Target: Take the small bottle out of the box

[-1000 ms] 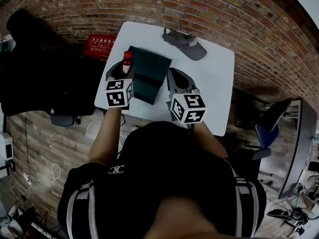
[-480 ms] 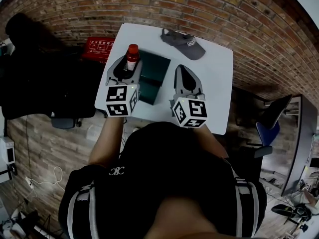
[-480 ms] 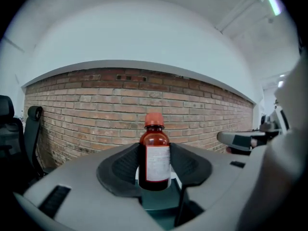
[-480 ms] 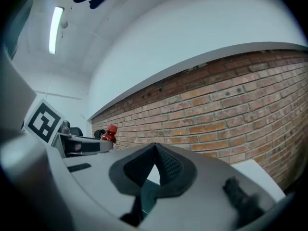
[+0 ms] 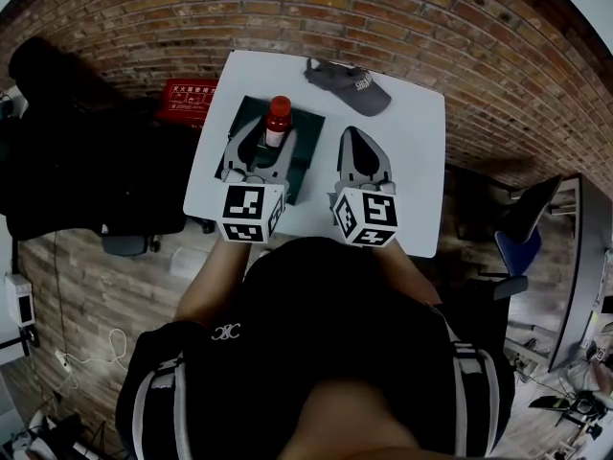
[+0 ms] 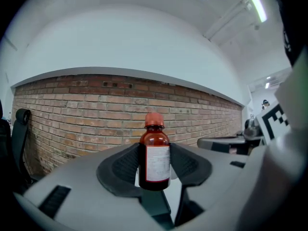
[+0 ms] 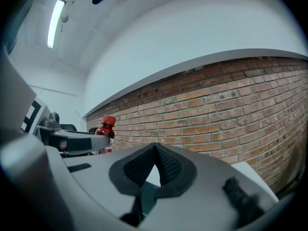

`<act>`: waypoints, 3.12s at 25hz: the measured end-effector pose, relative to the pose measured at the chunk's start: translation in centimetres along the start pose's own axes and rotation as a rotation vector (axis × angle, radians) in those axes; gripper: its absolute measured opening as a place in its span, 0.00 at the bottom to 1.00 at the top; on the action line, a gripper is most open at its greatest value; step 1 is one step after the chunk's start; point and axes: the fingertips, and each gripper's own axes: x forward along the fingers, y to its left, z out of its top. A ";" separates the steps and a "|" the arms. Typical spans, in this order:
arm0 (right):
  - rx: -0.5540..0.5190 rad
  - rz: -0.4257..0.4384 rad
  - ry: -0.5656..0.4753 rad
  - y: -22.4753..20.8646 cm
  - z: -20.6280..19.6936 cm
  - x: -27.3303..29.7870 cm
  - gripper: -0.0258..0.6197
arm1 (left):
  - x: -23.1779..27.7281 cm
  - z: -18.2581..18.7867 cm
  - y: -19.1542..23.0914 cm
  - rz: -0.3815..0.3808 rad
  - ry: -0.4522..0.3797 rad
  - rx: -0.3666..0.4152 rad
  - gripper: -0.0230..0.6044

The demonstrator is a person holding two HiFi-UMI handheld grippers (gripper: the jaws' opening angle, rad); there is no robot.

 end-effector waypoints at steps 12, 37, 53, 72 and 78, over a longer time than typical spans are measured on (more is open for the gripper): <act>0.003 -0.005 0.036 -0.1 -0.7 -0.4 0.09 | 0.3 -1.8 -0.9 -0.033 0.045 -0.065 0.37; 0.037 -0.012 0.057 0.6 -1.6 -1.1 0.09 | -0.2 -3.2 -0.7 -0.063 0.088 -0.111 0.37; 0.056 -0.021 0.074 1.7 -2.4 -1.5 0.09 | -0.8 -3.9 -0.4 -0.093 0.118 -0.114 0.37; 0.047 -0.046 0.066 2.8 -2.6 -1.4 0.09 | -0.7 -4.0 0.3 -0.142 0.117 -0.103 0.37; 0.033 -0.043 0.064 2.7 -2.3 -0.9 0.08 | -0.4 -3.8 0.2 -0.148 0.112 -0.102 0.37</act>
